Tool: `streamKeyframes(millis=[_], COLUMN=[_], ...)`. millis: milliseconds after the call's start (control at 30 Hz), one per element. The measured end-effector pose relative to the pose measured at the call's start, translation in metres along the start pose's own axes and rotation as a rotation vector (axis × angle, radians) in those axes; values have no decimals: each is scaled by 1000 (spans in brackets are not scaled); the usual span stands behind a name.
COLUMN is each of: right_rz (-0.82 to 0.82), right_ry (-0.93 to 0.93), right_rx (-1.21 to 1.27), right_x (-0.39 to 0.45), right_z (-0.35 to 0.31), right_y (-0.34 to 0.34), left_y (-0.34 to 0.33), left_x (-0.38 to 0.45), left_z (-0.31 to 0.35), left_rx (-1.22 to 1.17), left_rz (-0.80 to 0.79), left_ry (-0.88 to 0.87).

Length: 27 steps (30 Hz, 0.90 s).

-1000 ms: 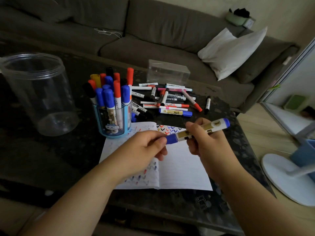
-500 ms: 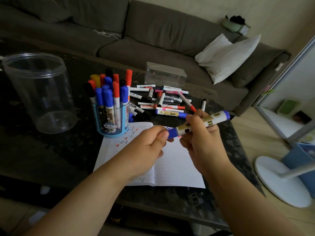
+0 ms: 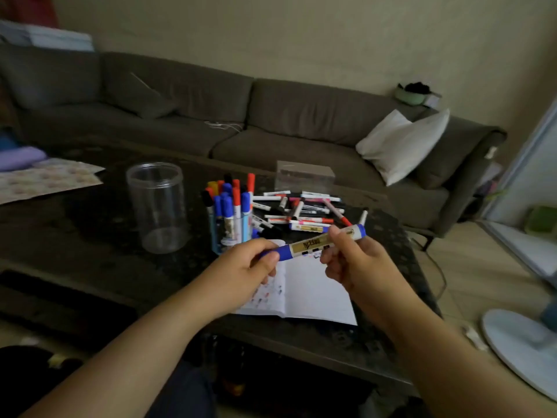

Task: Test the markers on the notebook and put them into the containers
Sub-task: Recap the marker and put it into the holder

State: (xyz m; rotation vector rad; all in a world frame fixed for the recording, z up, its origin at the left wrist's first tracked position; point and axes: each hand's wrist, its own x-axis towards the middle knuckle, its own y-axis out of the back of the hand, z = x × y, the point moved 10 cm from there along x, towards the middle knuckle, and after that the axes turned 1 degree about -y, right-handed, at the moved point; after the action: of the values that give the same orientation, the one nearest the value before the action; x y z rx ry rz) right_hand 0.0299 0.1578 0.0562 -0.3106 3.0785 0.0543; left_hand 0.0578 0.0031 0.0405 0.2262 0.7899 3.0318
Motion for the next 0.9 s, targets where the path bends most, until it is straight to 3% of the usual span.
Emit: streamKeyframes(millis=[233, 433, 633, 767, 900], right_rz=[-264, -486, -707, -830, -734], right_ry=[119, 271, 174, 71, 130], right_rx=[-234, -404, -713, -886, -806], right_x=[-32, -65, -81, -89, -79], right_z=[-18, -7, 63, 109, 92], right_y=[-100, -220, -325, -345, -319], left_y=[104, 175, 210, 211, 212], left_x=[-87, -200, -289, -306, -293], left_z=[-25, -87, -136, -143, -138], left_rx=[293, 548, 542, 518, 580], left_rz=[309, 455, 537, 540, 541], left_ry=[16, 257, 478, 504, 462])
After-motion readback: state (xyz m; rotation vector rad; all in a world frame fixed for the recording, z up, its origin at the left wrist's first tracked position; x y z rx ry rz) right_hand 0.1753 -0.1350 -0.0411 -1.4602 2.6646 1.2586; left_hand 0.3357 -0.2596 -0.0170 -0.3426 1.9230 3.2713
